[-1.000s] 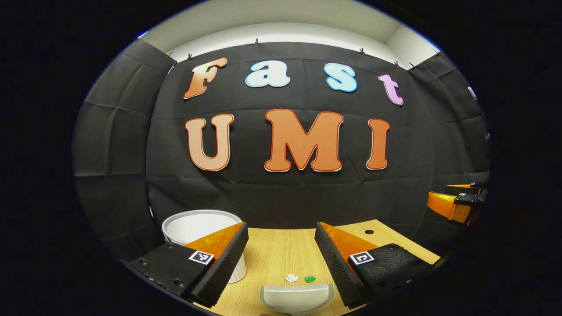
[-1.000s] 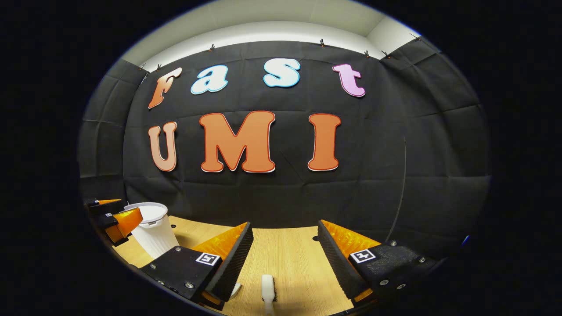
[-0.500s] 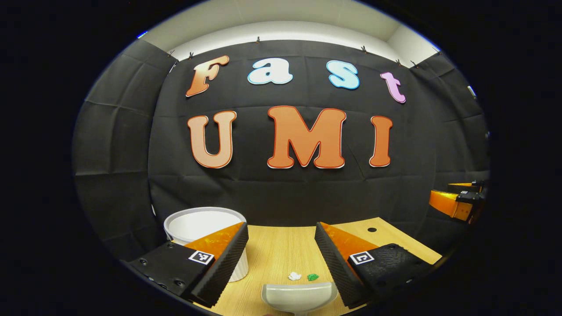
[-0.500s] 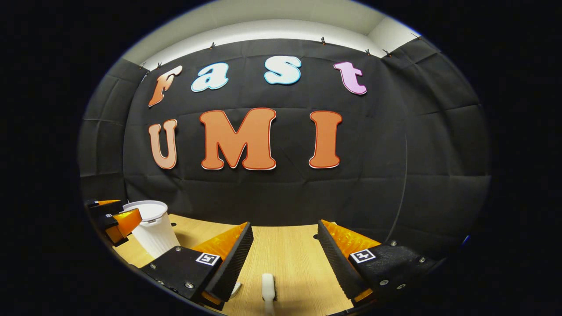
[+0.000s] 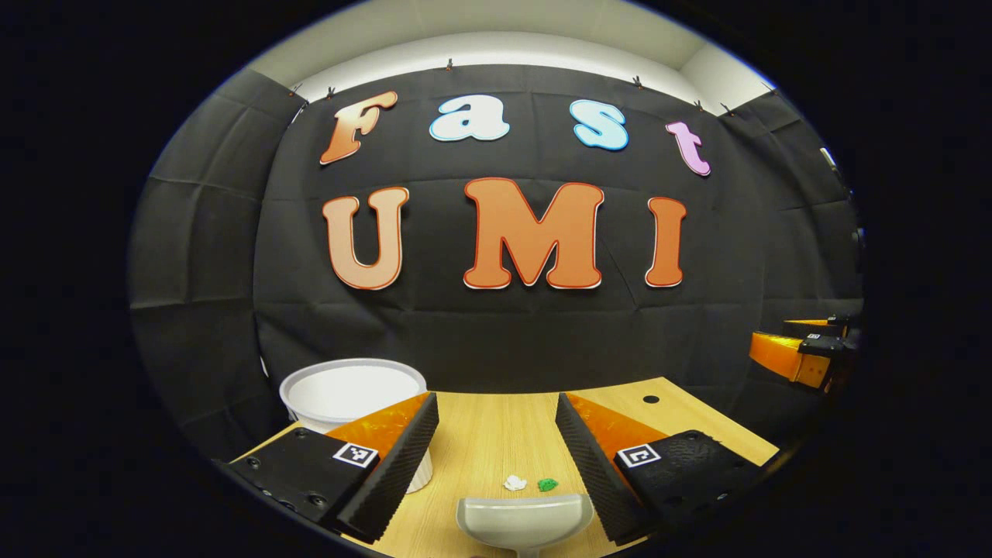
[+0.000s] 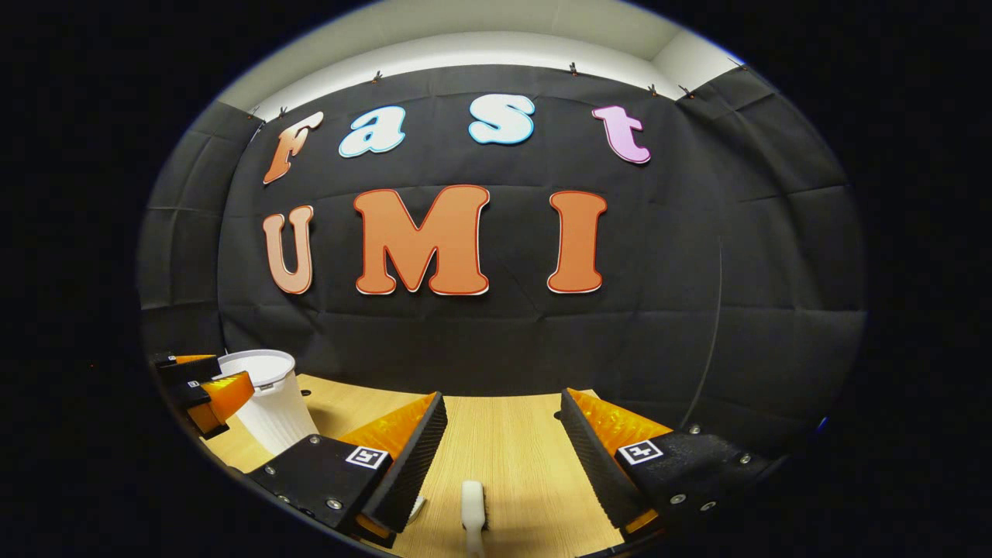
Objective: Pick up the small broom and dustpan from the desktop, sweep the trash into the dustpan with the broom, and then empty the trash into the garbage bin.
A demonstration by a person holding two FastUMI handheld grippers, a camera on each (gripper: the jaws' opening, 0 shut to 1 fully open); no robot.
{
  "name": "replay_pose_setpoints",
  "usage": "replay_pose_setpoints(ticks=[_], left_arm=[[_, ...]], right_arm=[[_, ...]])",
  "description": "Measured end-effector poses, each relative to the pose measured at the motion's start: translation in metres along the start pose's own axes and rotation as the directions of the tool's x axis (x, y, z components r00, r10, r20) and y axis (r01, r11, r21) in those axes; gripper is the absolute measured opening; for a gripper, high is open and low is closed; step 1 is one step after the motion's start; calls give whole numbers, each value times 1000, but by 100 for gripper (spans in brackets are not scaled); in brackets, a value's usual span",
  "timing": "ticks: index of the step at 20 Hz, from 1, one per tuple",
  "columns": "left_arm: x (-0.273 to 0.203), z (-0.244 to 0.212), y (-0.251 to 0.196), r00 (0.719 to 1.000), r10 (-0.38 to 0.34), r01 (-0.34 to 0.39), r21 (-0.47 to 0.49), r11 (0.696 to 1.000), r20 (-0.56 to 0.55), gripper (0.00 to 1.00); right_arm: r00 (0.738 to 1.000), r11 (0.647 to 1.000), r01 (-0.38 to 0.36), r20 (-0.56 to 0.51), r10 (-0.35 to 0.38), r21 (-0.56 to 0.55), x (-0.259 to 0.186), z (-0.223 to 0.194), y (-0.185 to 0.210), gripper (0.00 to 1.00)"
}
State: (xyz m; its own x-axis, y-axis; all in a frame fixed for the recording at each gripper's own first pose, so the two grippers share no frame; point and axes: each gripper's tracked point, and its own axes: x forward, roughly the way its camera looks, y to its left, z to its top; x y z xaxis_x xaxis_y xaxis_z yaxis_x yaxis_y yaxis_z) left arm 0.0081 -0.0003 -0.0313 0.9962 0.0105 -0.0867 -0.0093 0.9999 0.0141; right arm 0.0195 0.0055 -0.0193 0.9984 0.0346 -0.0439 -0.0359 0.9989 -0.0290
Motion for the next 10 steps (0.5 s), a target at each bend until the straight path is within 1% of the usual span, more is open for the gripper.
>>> replay_pose_setpoints(ticks=[3,5,6,7,8,9,10], left_arm=[[-2,-37,-3,993,-43,45,12,999,-112,96],[-10,-69,-4,974,-72,84,45,995,-215,96],[-14,-87,-2,959,-81,100,57,993,-272,96],[-18,-109,-1,937,-91,118,61,991,-337,96],[-23,-132,-1,904,-103,137,51,989,-416,96],[-30,-156,-2,859,-116,151,29,988,-498,96],[-42,-179,-4,802,-130,163,4,987,-584,96]], right_arm=[[1000,1000,0,-28,0,5,5,-13,-2,92],[998,1000,-4,-60,6,26,8,-26,-2,92],[997,999,-5,-71,7,40,10,-32,-3,92],[996,999,-5,-84,10,53,12,-38,-5,92],[995,998,-3,-95,9,63,14,-44,-7,92],[995,998,0,-104,7,66,16,-49,-10,92],[994,998,4,-113,3,65,18,-54,-13,92]])
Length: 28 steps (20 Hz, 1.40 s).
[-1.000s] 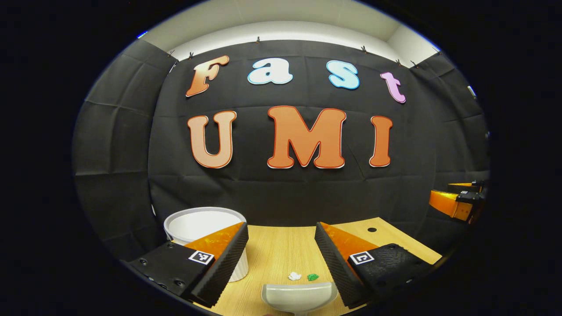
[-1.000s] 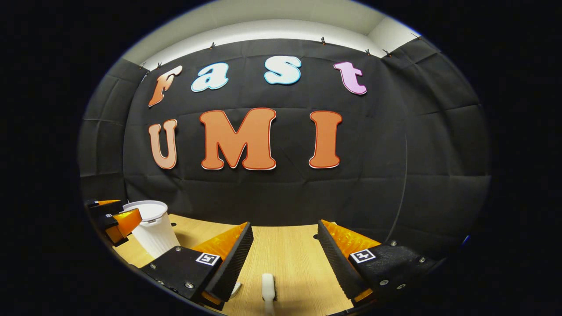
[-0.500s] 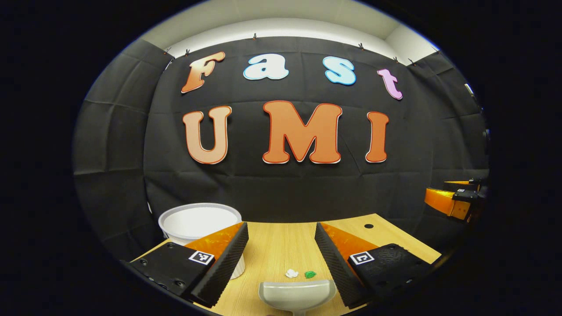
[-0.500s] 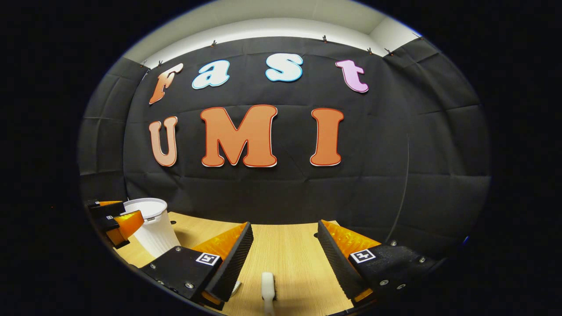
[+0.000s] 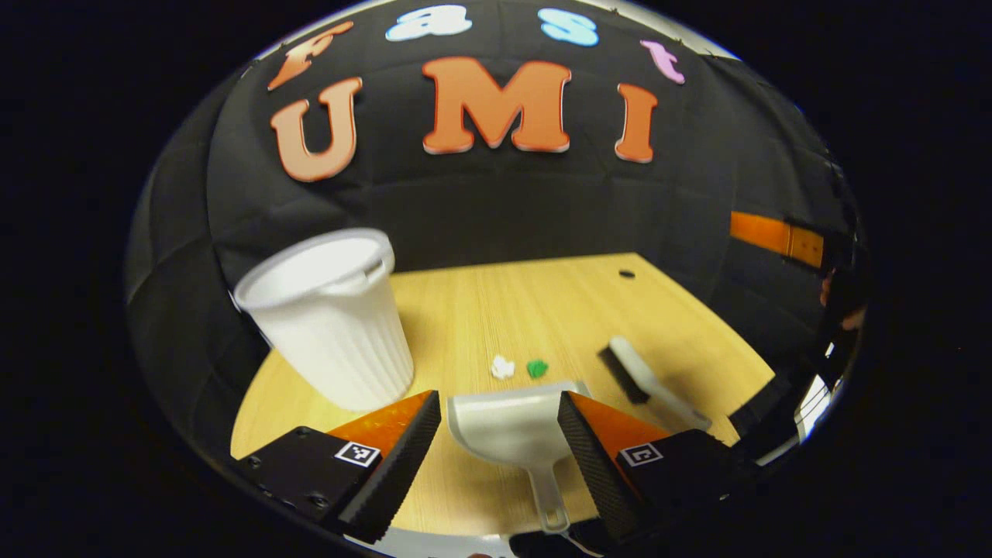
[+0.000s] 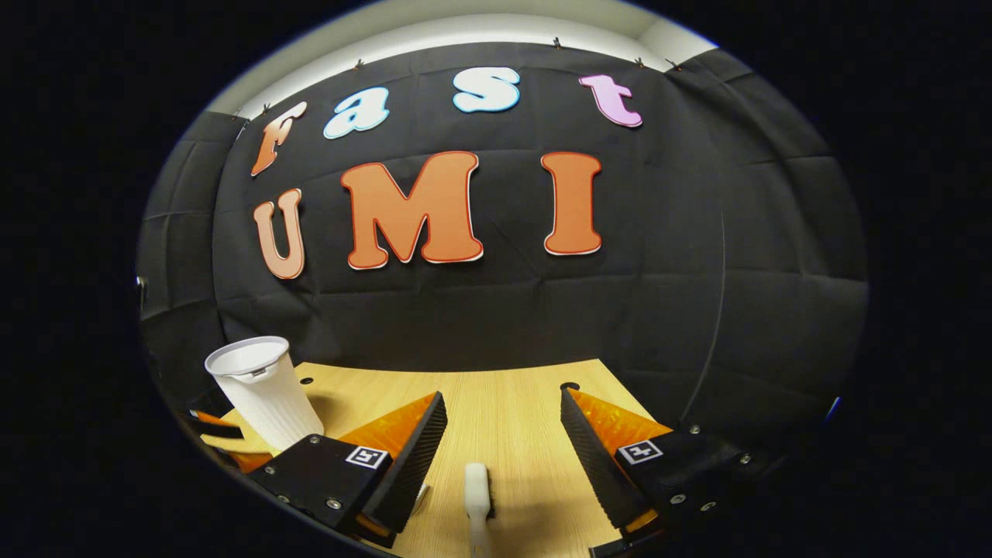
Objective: Pick up the small broom and dustpan from the desktop, sweep the trash into the dustpan with the broom, and then empty the trash into the garbage bin.
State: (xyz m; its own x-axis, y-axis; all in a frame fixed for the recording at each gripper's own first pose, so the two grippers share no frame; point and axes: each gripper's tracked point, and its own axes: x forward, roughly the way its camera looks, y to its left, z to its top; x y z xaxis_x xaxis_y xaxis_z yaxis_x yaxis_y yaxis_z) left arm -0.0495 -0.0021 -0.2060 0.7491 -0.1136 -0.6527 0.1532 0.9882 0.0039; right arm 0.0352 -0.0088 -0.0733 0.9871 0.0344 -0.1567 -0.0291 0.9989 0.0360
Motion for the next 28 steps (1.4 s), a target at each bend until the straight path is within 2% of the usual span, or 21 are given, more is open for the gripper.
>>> replay_pose_setpoints(ticks=[1,3,8,9,11,13,14,17,19,22,24,25,26,28], left_arm=[[3,-24,-4,993,-20,18,-13,1000,-117,96],[6,-55,-16,955,-70,61,-42,997,-289,98],[10,-72,-11,871,-116,97,-66,993,-477,99],[15,-76,-10,855,-115,89,-76,993,-506,99],[27,-82,1,815,-70,17,-96,995,-575,99],[33,-90,-1,769,-72,-13,-129,992,-635,99],[33,-92,-3,755,-80,-21,-145,989,-651,99],[37,-89,-5,719,-100,-22,-166,986,-688,99],[44,-86,-7,709,-104,-10,-157,988,-697,99],[51,-83,-14,708,-110,10,-146,989,-697,99],[52,-86,-18,703,-120,13,-156,988,-701,85],[52,-88,-18,699,-125,16,-160,987,-704,72],[52,-90,-17,699,-131,14,-170,985,-703,66],[48,-88,-17,703,-162,13,-216,976,-692,45]], right_arm=[[1000,1000,7,-13,-7,-1,1,-5,-5,92],[999,1000,10,-37,-10,7,5,-14,-13,92],[996,999,18,-89,-14,46,13,-32,-31,92],[995,998,19,-99,-14,53,15,-36,-33,93],[993,998,15,-118,-8,59,18,-44,-34,92],[991,999,13,-131,-6,52,20,-50,-34,93],[990,999,12,-138,-6,48,22,-51,-35,92],[987,999,3,-162,6,54,28,-59,-34,92],[984,999,1,-178,9,54,32,-65,-33,92],[980,998,-10,-197,20,54,36,-69,-30,93],[974,997,-31,-224,45,64,40,-76,-27,92],[968,997,-47,-242,62,68,42,-81,-22,92],[960,996,-60,-269,76,68,45,-89,-18,92],[935,995,-79,-341,95,58,51,-106,-9,93]])
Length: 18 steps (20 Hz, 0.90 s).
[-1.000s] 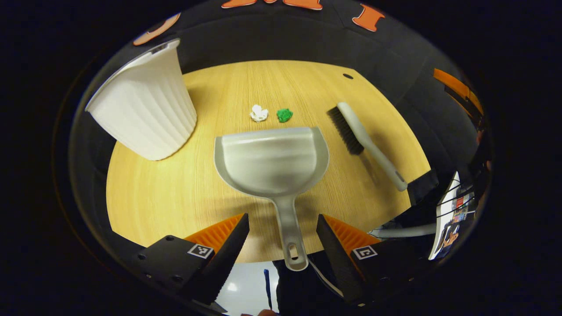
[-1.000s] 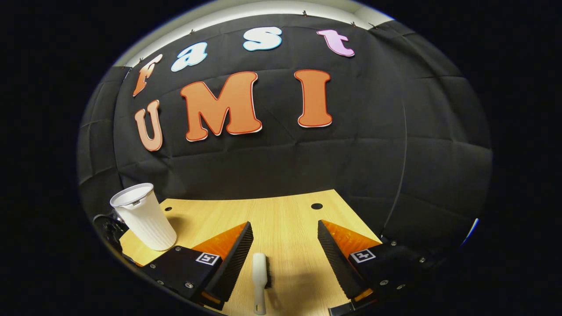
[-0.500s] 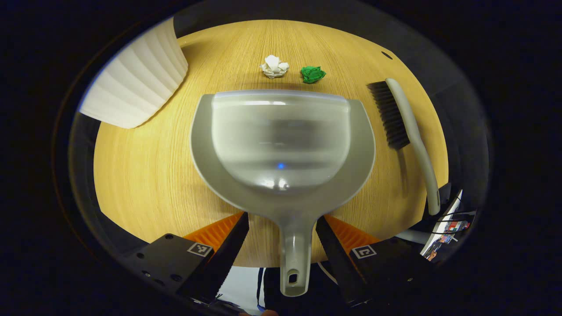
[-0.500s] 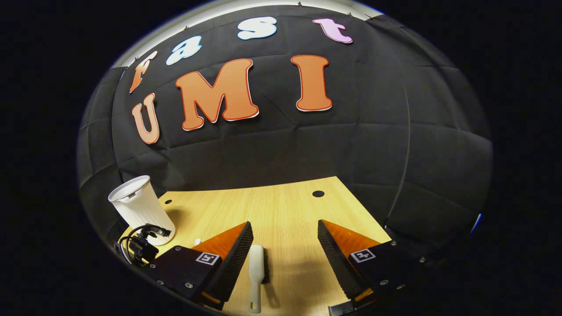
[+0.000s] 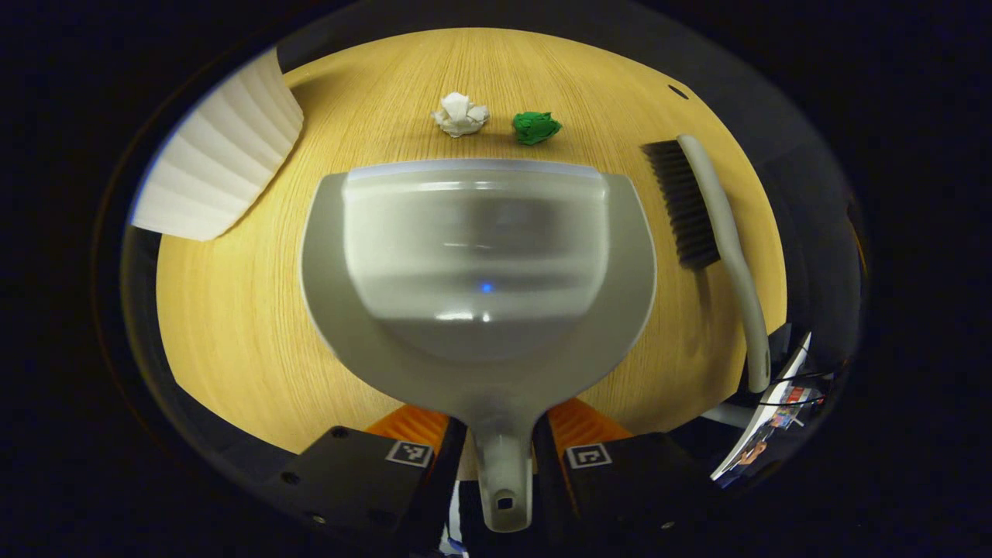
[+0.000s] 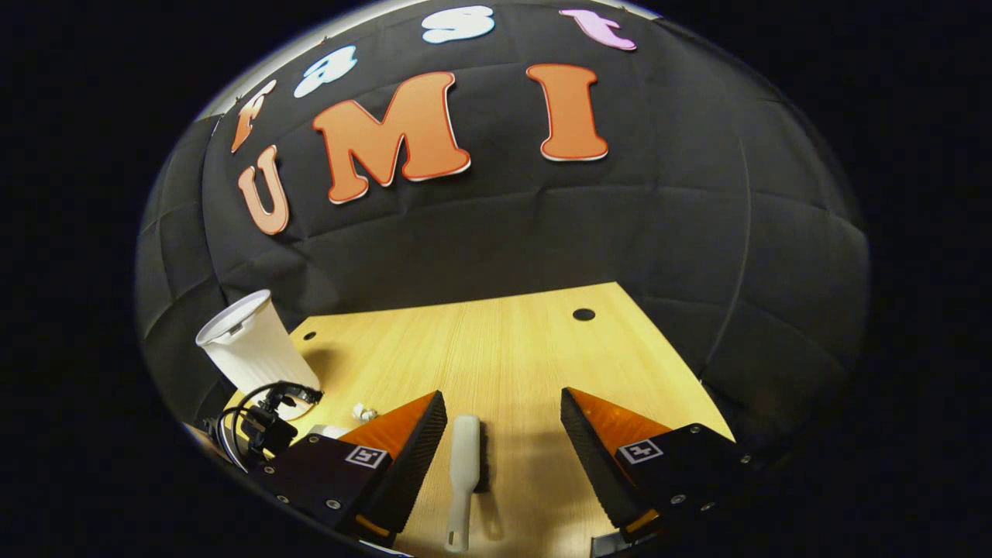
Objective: Pick up the small broom and dustpan from the desktop, sweep the trash into the dustpan with the broom, and then empty the trash into the garbage bin.
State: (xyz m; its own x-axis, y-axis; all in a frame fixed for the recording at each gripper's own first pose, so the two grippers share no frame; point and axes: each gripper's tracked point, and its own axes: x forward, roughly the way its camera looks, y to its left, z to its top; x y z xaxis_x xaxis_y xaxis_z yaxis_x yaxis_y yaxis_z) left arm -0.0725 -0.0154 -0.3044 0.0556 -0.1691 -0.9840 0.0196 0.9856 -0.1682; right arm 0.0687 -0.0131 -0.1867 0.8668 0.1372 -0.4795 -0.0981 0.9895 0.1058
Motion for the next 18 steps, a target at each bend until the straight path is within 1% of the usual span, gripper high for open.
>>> replay_pose_setpoints(ticks=[1,2,3,5,7,10,13,14,15,17,18], left_arm=[[1,-2,3,1000,-1,1,0,1000,1,41],[0,1,6,1000,-2,2,3,1000,11,39],[-1,3,7,999,-8,8,11,1000,33,36],[-5,15,3,995,-22,18,44,999,93,34],[-12,23,-2,989,-41,33,56,998,141,33],[-21,47,-3,978,-53,36,88,995,201,33],[-39,37,12,971,-71,51,92,994,229,33],[-44,39,15,970,-80,62,84,995,229,33],[-37,38,15,970,-88,72,79,994,227,33],[-43,32,31,971,-84,68,79,995,225,33],[-43,31,40,971,-74,55,88,995,227,33]], right_arm=[[998,1000,-11,-62,10,-16,4,-14,2,92],[992,999,-16,-124,12,-29,8,-30,1,92],[981,999,-24,-191,15,-41,11,-44,2,93],[940,997,-35,-341,10,-67,14,-84,2,93],[897,996,-61,-440,28,-60,19,-112,10,93],[841,994,-74,-541,19,-81,19,-144,14,93],[786,992,-71,-619,-11,-108,11,-155,8,93],[771,990,-70,-636,-22,-119,9,-158,6,93],[759,989,-72,-651,-32,-132,8,-161,5,93],[729,987,-93,-685,-25,-134,5,-166,8,93],[707,985,-95,-706,-36,-144,2,-169,6,93]])
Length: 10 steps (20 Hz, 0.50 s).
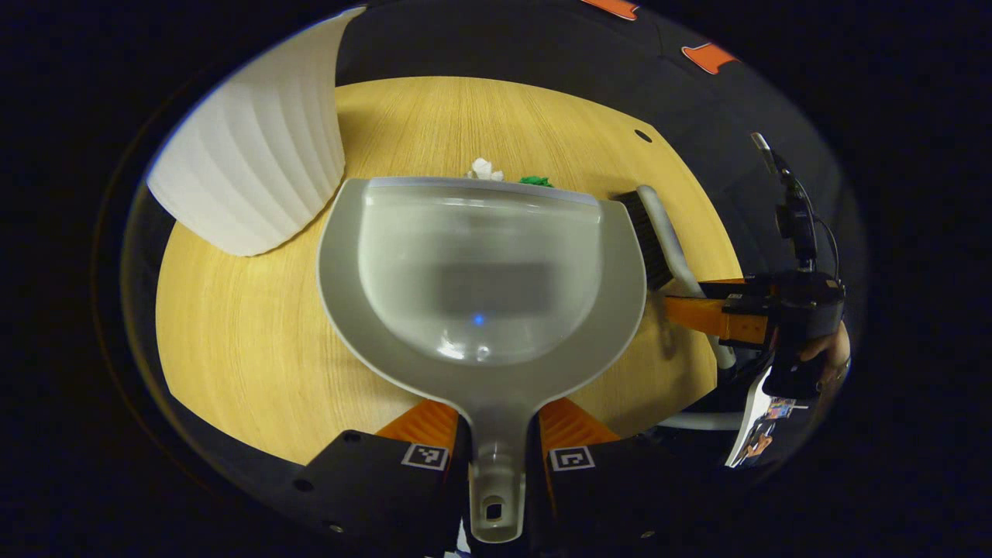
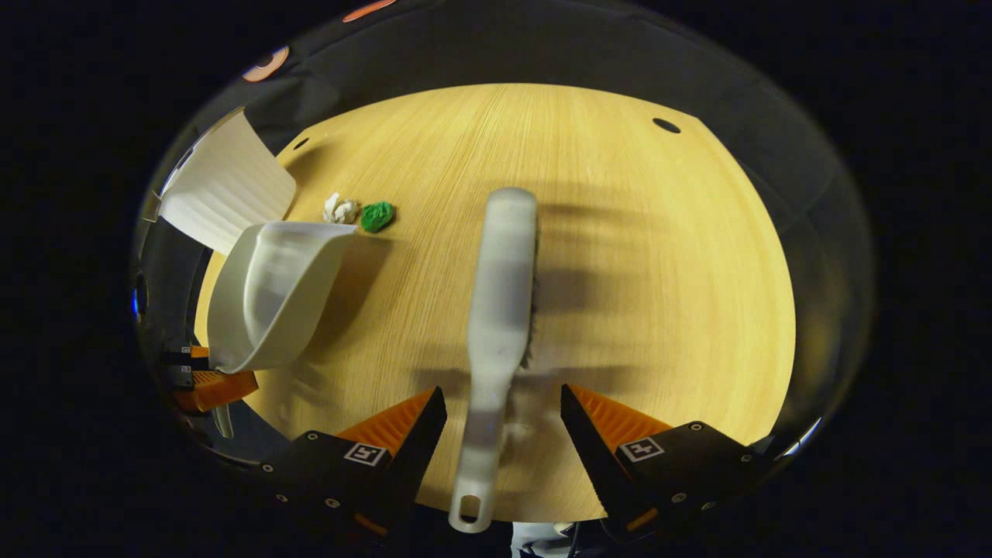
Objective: Pick up the small broom and dustpan from the desktop, sweep the trash into the dustpan with the broom, and then empty the trash into the garbage bin.
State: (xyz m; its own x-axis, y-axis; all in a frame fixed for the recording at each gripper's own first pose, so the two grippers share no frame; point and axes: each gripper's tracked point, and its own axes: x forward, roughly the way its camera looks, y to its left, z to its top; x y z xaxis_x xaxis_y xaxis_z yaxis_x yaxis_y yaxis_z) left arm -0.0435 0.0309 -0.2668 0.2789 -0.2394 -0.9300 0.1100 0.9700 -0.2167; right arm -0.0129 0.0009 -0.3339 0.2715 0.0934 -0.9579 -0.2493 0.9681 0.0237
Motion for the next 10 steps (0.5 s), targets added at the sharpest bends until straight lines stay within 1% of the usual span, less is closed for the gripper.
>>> replay_pose_setpoints(ticks=[2,4,6,8,9,10], left_arm=[[-3,-3,13,1000,14,-14,17,1000,4,33],[-5,-5,22,1000,13,-13,10,1000,9,33],[-10,-8,26,1000,4,-4,3,1000,10,33],[-15,-11,32,1000,7,-7,17,1000,12,33],[-17,-13,34,1000,7,-8,29,1000,12,33],[-19,-13,35,1000,7,-7,39,999,10,33]], right_arm=[[999,1000,6,-41,-7,-18,0,-4,-5,93],[997,1000,1,-81,-4,-31,1,-9,-4,93],[993,999,6,-118,-10,-37,1,-14,-8,91],[991,998,31,-127,-37,-48,10,-11,-8,87],[988,997,51,-140,-58,-54,11,-13,-11,78],[987,996,63,-141,-71,-64,11,-11,-14,65]])
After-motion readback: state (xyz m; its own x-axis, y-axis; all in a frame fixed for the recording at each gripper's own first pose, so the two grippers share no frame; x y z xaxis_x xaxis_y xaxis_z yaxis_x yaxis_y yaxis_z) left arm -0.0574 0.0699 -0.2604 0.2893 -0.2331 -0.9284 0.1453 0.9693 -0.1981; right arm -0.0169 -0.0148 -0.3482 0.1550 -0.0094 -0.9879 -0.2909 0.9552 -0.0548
